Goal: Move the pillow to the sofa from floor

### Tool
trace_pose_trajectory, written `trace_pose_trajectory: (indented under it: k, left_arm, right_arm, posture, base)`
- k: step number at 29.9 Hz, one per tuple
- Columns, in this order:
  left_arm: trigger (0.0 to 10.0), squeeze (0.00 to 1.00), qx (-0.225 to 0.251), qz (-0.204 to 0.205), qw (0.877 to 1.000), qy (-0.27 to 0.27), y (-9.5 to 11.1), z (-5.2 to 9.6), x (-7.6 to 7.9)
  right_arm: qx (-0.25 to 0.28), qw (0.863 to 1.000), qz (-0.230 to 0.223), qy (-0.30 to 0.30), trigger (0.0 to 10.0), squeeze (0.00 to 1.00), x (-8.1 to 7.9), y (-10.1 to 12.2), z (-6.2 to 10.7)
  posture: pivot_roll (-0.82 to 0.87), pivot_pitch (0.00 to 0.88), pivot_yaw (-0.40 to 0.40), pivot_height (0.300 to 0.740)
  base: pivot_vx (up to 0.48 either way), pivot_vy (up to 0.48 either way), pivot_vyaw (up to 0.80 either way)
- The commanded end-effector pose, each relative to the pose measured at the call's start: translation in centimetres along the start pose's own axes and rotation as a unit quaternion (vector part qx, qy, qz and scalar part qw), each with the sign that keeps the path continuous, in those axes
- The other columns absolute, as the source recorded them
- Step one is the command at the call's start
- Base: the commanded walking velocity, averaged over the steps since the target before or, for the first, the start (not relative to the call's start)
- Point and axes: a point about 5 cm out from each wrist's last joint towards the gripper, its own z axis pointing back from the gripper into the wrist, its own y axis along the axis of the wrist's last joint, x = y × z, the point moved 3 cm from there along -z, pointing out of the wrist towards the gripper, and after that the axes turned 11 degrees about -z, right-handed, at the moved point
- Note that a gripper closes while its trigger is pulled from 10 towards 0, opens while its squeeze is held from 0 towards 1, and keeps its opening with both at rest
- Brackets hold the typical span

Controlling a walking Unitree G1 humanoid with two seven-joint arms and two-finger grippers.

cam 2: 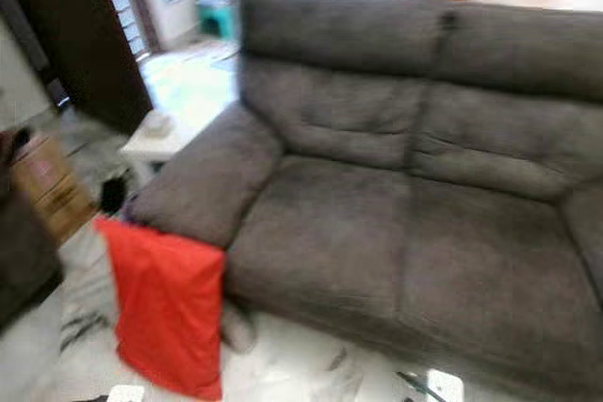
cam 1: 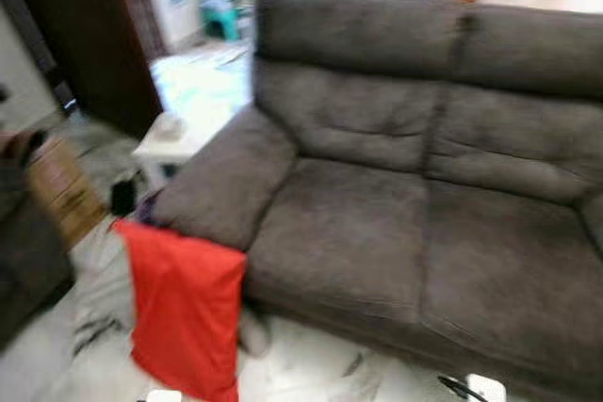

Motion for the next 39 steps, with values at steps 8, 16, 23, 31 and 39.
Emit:
trace_pose_trajectory:
  k: [8,16,23,31,39]
  left_arm:
    - [10.0,0.00,-0.029,0.113,0.992,0.041,-3.7,1.0,-2.4]
    - [10.0,0.00,-0.028,0.109,0.993,0.039,-3.6,1.0,-2.3]
    - [10.0,0.00,-0.028,0.104,0.994,0.034,-3.5,0.9,-2.0]
    - [10.0,0.00,-0.030,0.101,0.994,0.034,-3.7,1.0,-2.0]
    - [10.0,0.00,-0.033,0.098,0.994,0.031,-3.9,1.0,-1.8]
  right_arm:
    - [-0.077,0.994,0.052,0.063,10.0,0.00,-2.5,-3.2,0.2]
    - [-0.077,0.994,0.055,0.059,10.0,0.00,-2.1,-3.1,0.2]
    - [-0.087,0.994,0.050,0.042,10.0,0.00,-1.6,-3.6,0.3]
    - [-0.087,0.994,0.046,0.041,10.0,0.00,-1.6,-3.9,0.4]
    - [-0.090,0.993,0.056,0.044,10.0,0.00,-1.8,-4.2,0.5]
  posture:
    - [0.18,0.000,-0.009,0.740]
    - [0.17,0.000,-0.014,0.740]
    - [0.17,0.000,-0.019,0.740]
    - [0.17,0.000,-0.023,0.740]
    - [0.18,0.000,-0.026,0.740]
  base:
    - [0.000,0.000,0.80]
    - [0.000,0.000,0.80]
    - [0.000,0.000,0.57]
    - [0.000,0.000,0.00]
    - [0.000,0.000,0.00]
